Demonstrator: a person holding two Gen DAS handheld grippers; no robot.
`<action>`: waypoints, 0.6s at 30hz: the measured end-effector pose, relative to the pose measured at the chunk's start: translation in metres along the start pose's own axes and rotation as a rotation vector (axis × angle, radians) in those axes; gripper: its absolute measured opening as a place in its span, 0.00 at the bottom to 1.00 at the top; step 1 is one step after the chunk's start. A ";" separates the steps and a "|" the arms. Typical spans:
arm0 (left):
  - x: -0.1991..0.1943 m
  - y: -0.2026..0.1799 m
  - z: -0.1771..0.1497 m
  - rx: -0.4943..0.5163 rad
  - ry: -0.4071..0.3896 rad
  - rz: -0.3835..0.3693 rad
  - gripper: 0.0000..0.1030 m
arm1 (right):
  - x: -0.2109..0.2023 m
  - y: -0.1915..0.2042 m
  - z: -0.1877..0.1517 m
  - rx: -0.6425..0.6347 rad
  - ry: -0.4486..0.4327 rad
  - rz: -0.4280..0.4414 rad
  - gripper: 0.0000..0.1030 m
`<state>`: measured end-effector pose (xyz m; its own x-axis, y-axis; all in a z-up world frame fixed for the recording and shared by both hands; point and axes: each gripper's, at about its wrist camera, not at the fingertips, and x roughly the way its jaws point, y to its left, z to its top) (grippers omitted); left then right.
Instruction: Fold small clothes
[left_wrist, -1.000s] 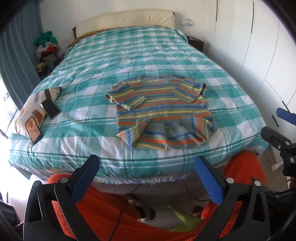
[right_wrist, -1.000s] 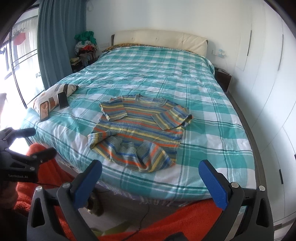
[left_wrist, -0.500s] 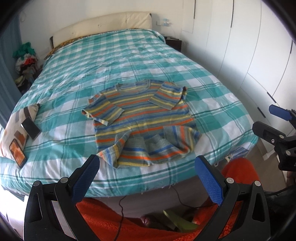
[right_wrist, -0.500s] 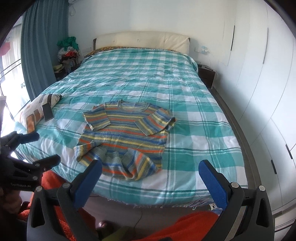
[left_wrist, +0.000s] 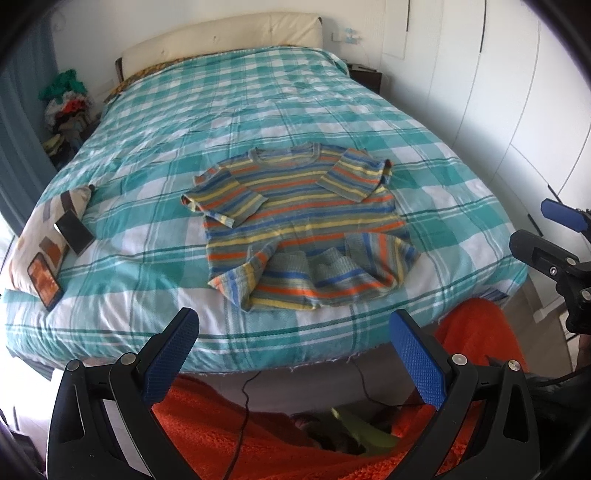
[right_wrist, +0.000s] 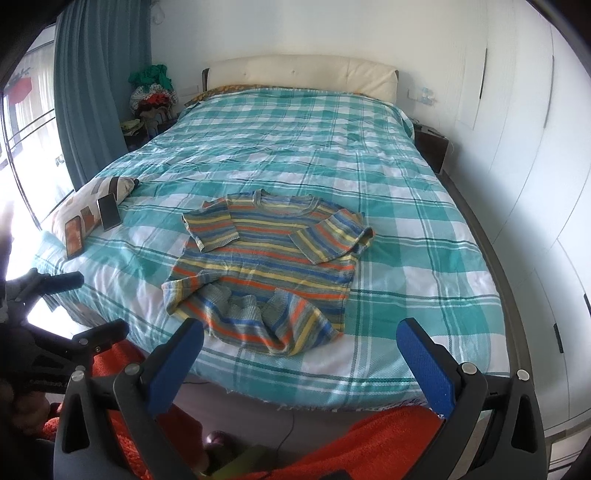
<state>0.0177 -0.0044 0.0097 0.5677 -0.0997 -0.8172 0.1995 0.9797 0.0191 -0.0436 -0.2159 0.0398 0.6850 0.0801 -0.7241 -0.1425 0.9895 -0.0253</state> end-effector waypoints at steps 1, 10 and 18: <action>0.000 0.001 0.000 0.000 0.002 0.007 1.00 | 0.000 0.001 0.000 0.002 0.003 0.002 1.00; 0.001 0.012 0.000 -0.036 0.004 0.021 1.00 | 0.005 -0.001 -0.003 0.002 0.003 -0.006 1.00; 0.007 0.004 -0.002 0.001 0.027 -0.028 1.00 | 0.009 -0.002 -0.006 0.015 0.026 -0.007 1.00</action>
<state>0.0212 -0.0010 0.0031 0.5397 -0.1222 -0.8329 0.2154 0.9765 -0.0037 -0.0410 -0.2180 0.0290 0.6668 0.0701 -0.7419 -0.1267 0.9917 -0.0202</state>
